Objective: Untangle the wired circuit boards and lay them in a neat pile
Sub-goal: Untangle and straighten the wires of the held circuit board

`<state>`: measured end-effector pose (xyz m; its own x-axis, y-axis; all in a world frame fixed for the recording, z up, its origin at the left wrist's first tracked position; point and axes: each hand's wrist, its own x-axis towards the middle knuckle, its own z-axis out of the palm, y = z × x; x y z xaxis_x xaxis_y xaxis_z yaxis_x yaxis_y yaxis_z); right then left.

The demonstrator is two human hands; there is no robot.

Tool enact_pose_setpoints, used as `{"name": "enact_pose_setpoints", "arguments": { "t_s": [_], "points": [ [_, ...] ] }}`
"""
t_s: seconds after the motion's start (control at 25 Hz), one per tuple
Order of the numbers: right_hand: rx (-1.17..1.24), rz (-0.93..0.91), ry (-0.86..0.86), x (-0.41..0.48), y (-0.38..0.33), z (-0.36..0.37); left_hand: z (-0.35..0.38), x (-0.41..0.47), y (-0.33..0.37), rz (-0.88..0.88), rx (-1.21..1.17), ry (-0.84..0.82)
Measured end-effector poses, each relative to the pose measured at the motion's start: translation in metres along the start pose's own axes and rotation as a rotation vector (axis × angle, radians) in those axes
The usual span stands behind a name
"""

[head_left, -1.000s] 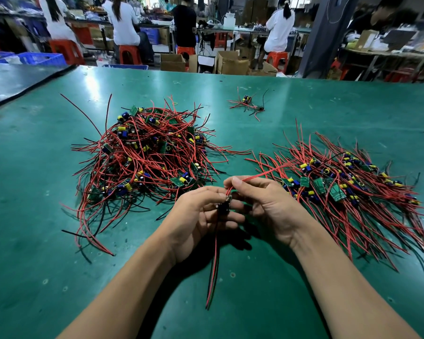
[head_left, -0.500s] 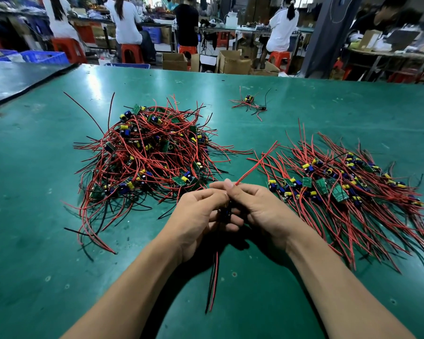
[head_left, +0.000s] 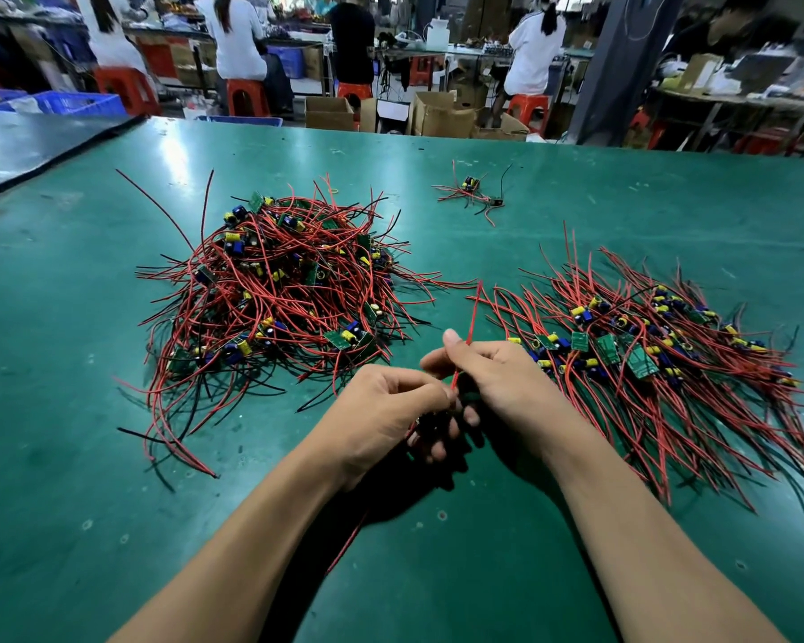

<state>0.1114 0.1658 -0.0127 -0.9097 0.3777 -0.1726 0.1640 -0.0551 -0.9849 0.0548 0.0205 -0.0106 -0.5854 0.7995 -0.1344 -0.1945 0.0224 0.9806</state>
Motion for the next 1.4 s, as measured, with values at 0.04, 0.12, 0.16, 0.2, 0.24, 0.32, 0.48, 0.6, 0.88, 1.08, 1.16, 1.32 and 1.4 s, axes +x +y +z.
{"name": "enact_pose_setpoints", "arguments": {
  "t_s": [0.04,0.12,0.16,0.2,0.24,0.32,0.48,0.6,0.88,1.08,1.16,1.32,1.4],
  "points": [
    [-0.012,-0.014,0.061,0.002,0.001,-0.001,0.001,0.0,0.0,-0.001,0.021,-0.015],
    [-0.017,-0.034,0.137,0.006,0.0,-0.001,0.001,-0.001,0.0,-0.011,0.027,-0.031],
    [0.006,-0.028,0.17,0.008,-0.001,-0.001,0.001,-0.001,0.0,-0.018,0.013,-0.041],
    [0.056,-0.009,0.2,0.01,-0.003,-0.003,0.001,-0.002,0.001,-0.025,-0.003,-0.051],
    [0.13,0.02,0.217,0.011,-0.004,-0.005,0.002,-0.002,0.001,-0.029,-0.012,-0.054],
    [0.29,0.086,0.202,0.013,-0.005,-0.008,0.004,-0.002,0.0,-0.027,-0.017,-0.027],
    [0.385,0.129,0.185,0.013,-0.004,-0.006,0.007,-0.002,-0.001,0.018,-0.038,0.042],
    [0.292,0.05,0.107,0.009,-0.004,0.0,0.006,0.003,-0.001,0.047,-0.074,0.167],
    [0.118,0.014,-0.151,-0.003,0.002,0.014,0.003,0.007,-0.004,0.046,-0.098,0.158],
    [0.007,0.049,-0.017,0.006,0.002,0.012,0.002,0.005,-0.003,0.026,-0.052,0.097],
    [0.045,0.026,0.1,0.013,0.002,0.006,0.002,0.002,-0.001,0.007,-0.045,0.077],
    [0.209,0.052,0.196,0.019,-0.003,-0.003,0.0,0.0,0.003,-0.037,-0.093,0.058],
    [0.389,0.129,0.192,0.019,-0.003,-0.004,0.0,0.001,0.004,-0.051,-0.114,0.048]
  ]
}}
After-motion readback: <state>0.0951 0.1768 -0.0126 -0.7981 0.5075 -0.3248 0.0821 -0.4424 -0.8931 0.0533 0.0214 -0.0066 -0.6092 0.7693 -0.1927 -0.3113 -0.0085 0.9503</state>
